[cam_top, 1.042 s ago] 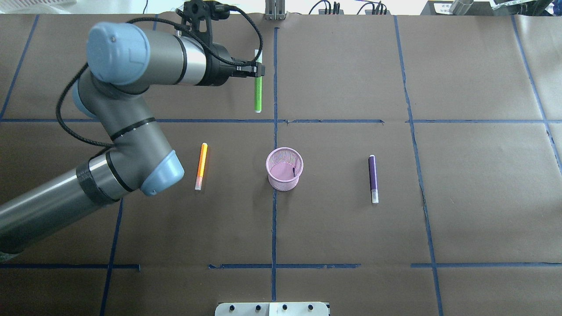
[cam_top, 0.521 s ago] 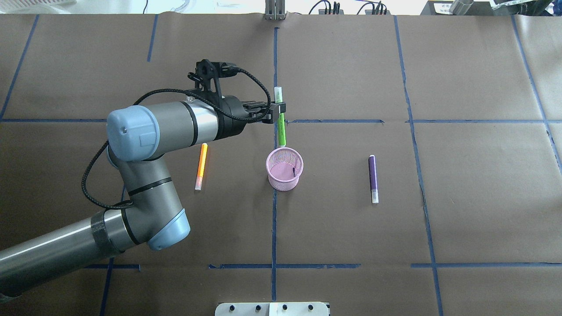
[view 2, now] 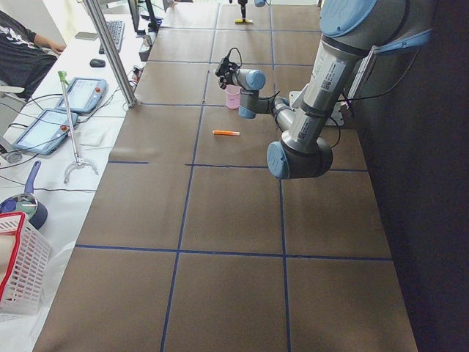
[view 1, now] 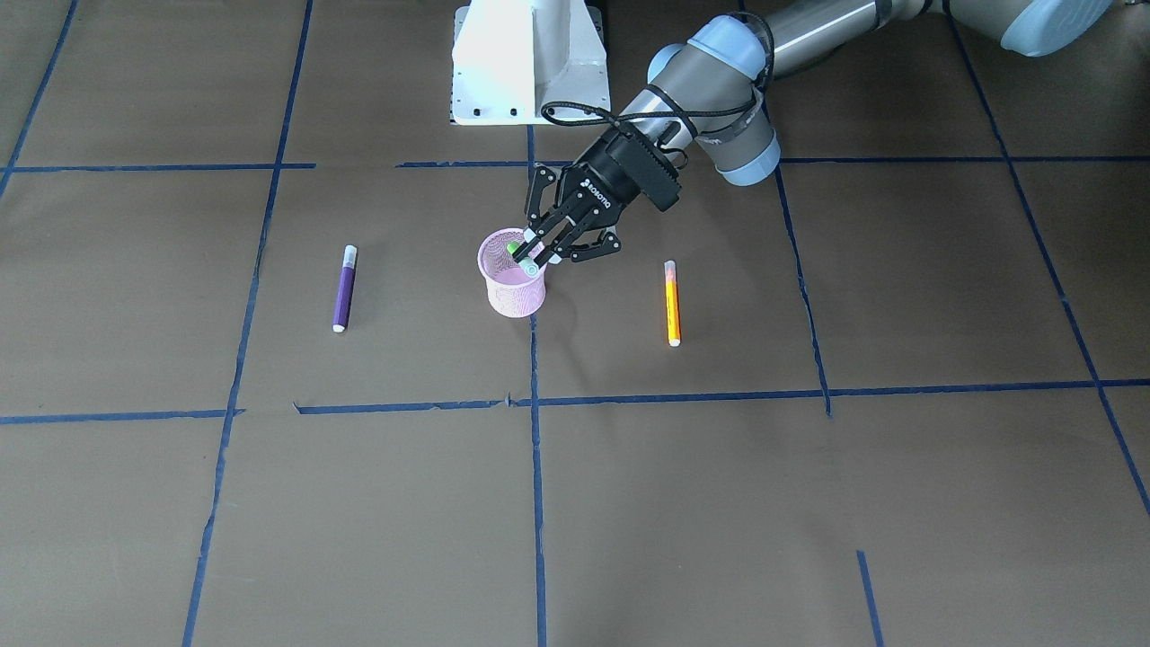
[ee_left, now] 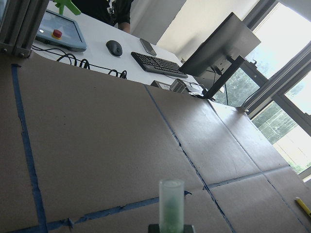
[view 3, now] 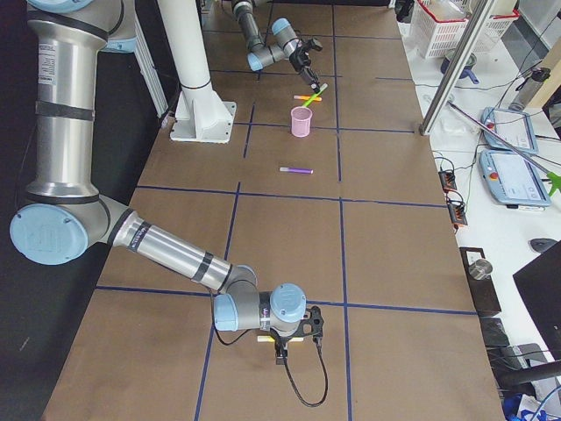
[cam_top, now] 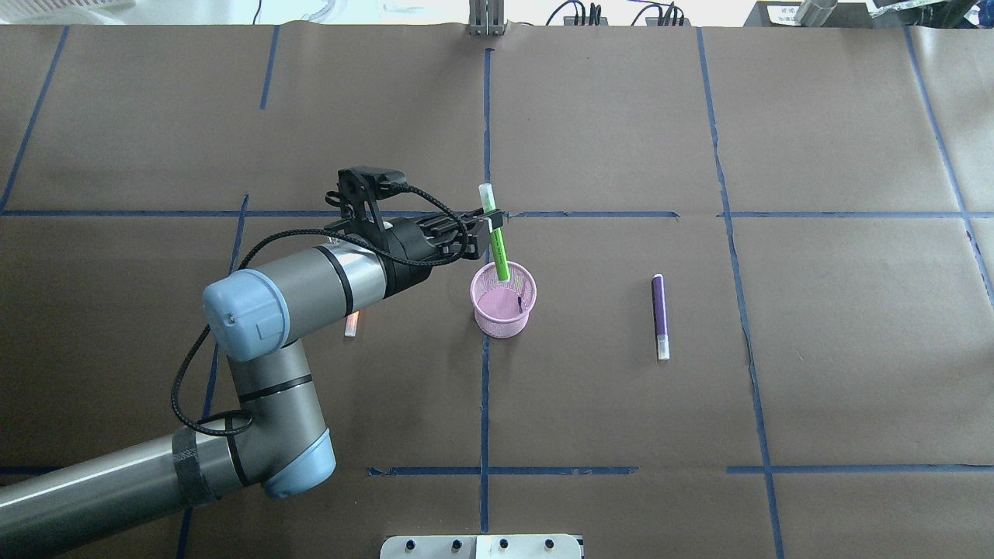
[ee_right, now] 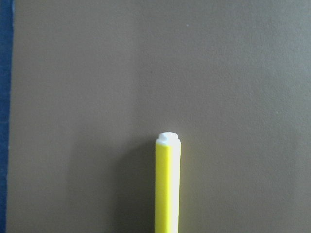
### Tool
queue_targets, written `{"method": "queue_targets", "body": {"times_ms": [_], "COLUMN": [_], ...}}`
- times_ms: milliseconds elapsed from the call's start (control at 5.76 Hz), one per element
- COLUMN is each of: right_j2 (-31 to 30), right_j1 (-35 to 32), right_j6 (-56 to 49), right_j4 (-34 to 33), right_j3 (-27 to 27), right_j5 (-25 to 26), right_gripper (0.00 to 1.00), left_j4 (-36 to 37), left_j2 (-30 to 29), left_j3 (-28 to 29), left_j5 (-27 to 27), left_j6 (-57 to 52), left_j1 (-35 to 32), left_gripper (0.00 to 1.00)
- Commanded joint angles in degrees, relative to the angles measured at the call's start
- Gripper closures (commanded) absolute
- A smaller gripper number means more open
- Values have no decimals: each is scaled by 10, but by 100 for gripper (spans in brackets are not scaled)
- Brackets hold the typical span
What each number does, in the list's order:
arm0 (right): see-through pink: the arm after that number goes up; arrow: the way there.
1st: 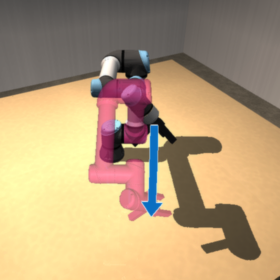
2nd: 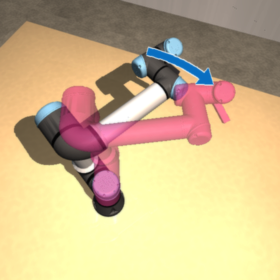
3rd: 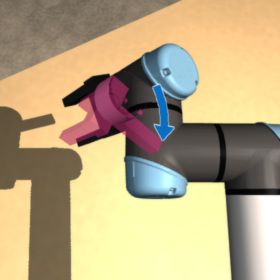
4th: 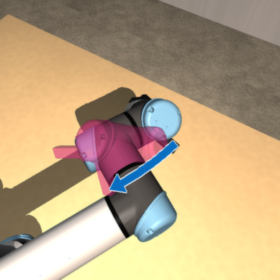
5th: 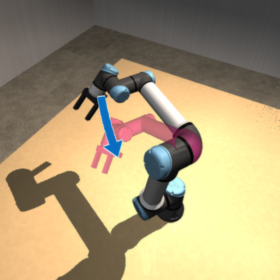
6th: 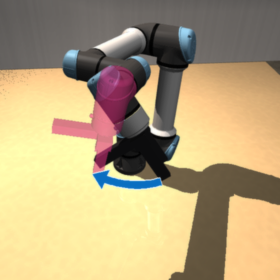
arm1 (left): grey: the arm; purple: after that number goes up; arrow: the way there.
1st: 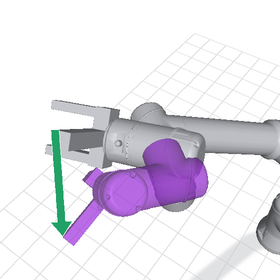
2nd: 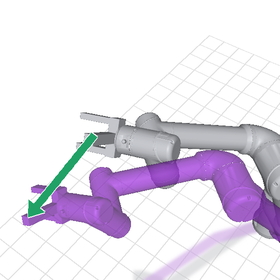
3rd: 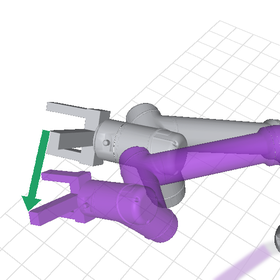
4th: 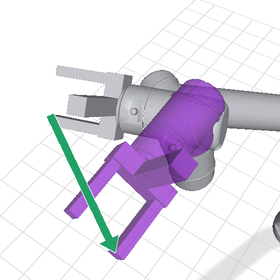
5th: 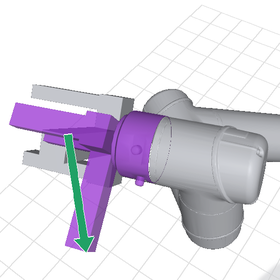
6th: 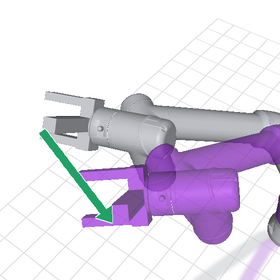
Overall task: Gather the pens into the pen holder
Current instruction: 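Lower the green marker into the pink cup and release it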
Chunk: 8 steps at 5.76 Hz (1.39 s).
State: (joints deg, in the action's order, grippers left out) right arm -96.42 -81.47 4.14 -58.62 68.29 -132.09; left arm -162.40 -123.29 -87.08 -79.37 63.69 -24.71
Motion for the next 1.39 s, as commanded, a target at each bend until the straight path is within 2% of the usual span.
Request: {"method": "queue_targets", "body": {"times_ms": [0, 347, 869, 1216], "right_j2": [0, 0, 0, -1], "right_j1": [0, 0, 0, 0], "right_j6": [0, 0, 0, 0], "right_j4": [0, 0, 0, 0], "right_j3": [1, 1, 1, 1], "right_j5": [-7, -7, -8, -8], "right_gripper": [0, 0, 0, 0], "left_j4": [-10, -10, -9, -10], "left_j2": [-5, -3, -4, 2], "left_j3": [7, 17, 18, 19], "left_j5": [33, 93, 94, 112], "left_j6": [-8, -109, -124, -124], "left_j1": [18, 17, 31, 69], "left_gripper": [100, 100, 100, 100]}}
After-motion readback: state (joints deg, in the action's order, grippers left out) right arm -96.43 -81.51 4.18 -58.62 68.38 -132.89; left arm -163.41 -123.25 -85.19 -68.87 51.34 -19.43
